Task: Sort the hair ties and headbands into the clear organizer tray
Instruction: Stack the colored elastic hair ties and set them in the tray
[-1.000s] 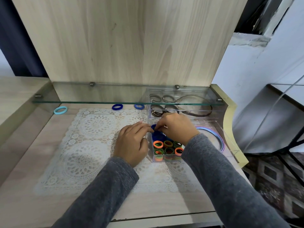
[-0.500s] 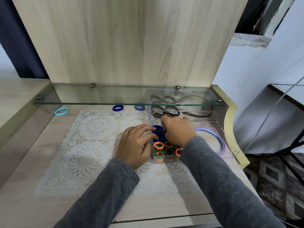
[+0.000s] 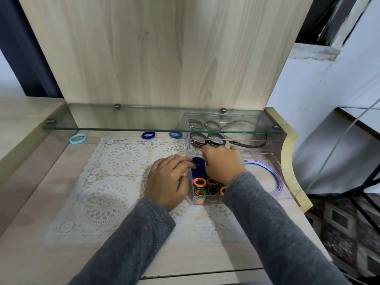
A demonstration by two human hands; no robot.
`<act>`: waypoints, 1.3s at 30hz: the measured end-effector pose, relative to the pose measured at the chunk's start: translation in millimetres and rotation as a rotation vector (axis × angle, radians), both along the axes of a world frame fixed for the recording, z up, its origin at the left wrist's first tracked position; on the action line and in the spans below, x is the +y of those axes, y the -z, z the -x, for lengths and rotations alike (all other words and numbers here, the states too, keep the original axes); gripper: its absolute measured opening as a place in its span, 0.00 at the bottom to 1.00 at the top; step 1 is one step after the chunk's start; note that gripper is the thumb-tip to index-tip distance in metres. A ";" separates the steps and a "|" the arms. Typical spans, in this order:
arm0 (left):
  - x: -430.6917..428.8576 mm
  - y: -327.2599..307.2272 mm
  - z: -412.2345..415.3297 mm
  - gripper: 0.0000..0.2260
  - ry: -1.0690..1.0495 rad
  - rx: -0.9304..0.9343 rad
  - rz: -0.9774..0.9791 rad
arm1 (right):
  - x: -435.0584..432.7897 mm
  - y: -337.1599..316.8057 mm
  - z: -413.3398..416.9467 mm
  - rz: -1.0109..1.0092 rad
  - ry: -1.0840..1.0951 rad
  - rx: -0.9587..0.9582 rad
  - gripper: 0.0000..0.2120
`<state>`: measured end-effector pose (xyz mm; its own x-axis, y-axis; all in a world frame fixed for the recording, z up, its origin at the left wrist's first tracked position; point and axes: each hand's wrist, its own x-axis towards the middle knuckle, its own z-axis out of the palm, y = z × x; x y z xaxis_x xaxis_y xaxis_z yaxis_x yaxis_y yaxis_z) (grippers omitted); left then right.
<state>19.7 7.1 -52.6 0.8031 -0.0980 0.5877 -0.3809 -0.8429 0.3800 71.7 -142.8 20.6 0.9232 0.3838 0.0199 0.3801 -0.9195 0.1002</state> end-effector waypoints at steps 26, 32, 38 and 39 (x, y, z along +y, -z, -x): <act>97.3 4.8 20.8 0.27 -0.618 0.684 -0.218 | 118.5 66.2 44.2 -0.350 -0.082 0.080 0.26; 107.3 5.0 11.8 0.28 -0.656 0.715 -0.245 | 127.0 68.8 27.8 -0.353 -0.035 0.124 0.28; 121.0 6.6 -7.3 0.28 -0.696 0.710 -0.248 | 135.0 68.1 6.8 -0.324 0.031 0.051 0.27; 124.7 7.3 -11.3 0.28 -0.708 0.711 -0.245 | 136.4 67.6 3.6 -0.325 0.046 0.025 0.27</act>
<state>31.0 131.8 -60.0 0.8773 0.4796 -0.0174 0.4784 -0.8710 0.1113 68.1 -6.4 -47.0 0.9412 0.3188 0.1116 0.3359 -0.9182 -0.2098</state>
